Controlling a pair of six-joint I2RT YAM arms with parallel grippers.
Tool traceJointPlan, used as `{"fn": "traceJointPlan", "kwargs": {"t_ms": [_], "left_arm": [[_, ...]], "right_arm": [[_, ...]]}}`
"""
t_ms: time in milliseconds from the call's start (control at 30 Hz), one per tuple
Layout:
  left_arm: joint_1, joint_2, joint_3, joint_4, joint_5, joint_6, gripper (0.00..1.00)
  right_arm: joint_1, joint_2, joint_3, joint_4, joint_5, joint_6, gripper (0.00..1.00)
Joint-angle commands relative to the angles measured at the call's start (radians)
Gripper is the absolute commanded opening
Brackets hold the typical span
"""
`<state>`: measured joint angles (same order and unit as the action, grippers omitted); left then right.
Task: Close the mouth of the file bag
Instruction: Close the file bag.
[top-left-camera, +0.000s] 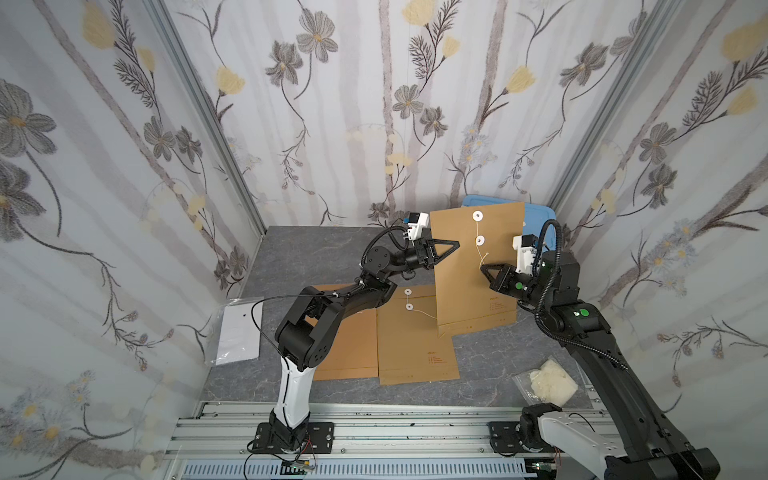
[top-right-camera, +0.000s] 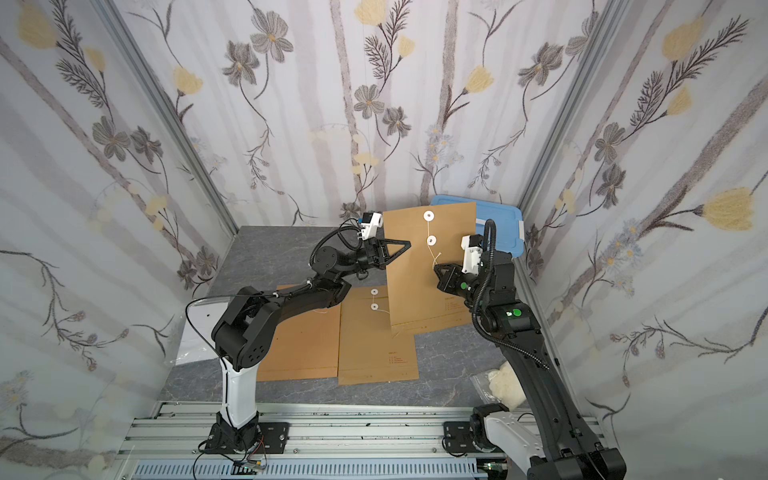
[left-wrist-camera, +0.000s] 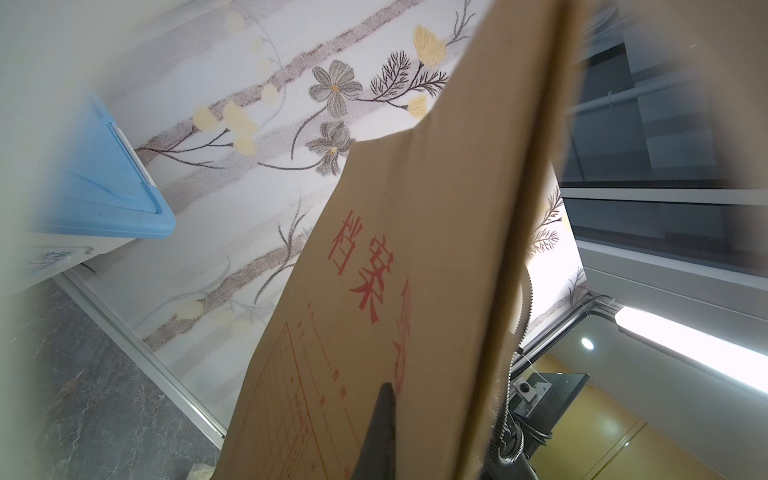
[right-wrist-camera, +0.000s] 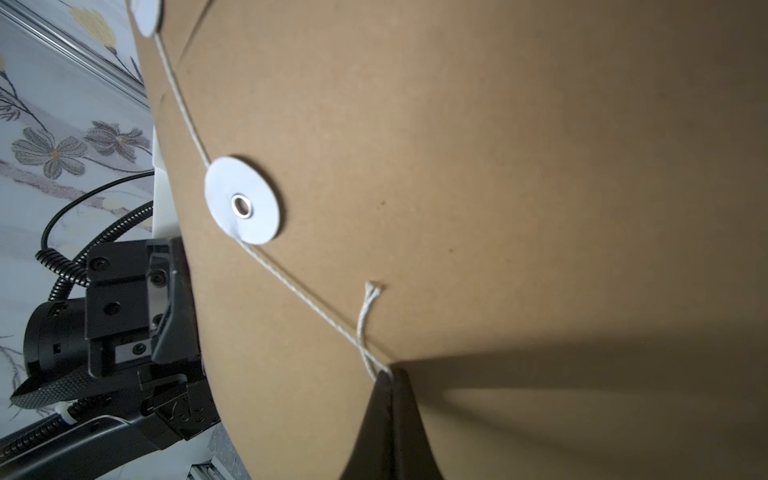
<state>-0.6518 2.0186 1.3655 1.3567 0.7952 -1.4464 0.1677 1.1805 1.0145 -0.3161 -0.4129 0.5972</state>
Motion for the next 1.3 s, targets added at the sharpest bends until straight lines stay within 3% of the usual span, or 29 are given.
{"fn": "traceJointPlan", "kwargs": {"t_ms": [0,233,500,667,867,1267], "left_arm": [[0.000,-0.009,0.001,0.055,-0.001,-0.028,0.00],[-0.001,0.009,0.030,0.055,-0.017,-0.038,0.00],[0.000,-0.010,0.019,0.055,-0.006,-0.041,0.00],[0.000,-0.012,-0.016,0.055,-0.004,-0.032,0.00],[0.001,-0.008,-0.024,0.055,0.001,-0.028,0.00],[0.001,0.003,-0.030,0.055,0.010,-0.029,0.00]], "right_arm": [[0.003,0.002,-0.004,0.035,-0.031,0.003,0.00],[0.073,0.004,-0.032,0.058,0.014,0.027,0.00],[-0.093,0.002,-0.051,0.058,-0.072,0.019,0.00],[-0.172,0.015,0.048,-0.057,-0.101,-0.055,0.00],[-0.260,0.140,0.242,-0.237,-0.282,-0.146,0.00],[-0.274,0.248,0.427,-0.345,-0.353,-0.178,0.00]]}}
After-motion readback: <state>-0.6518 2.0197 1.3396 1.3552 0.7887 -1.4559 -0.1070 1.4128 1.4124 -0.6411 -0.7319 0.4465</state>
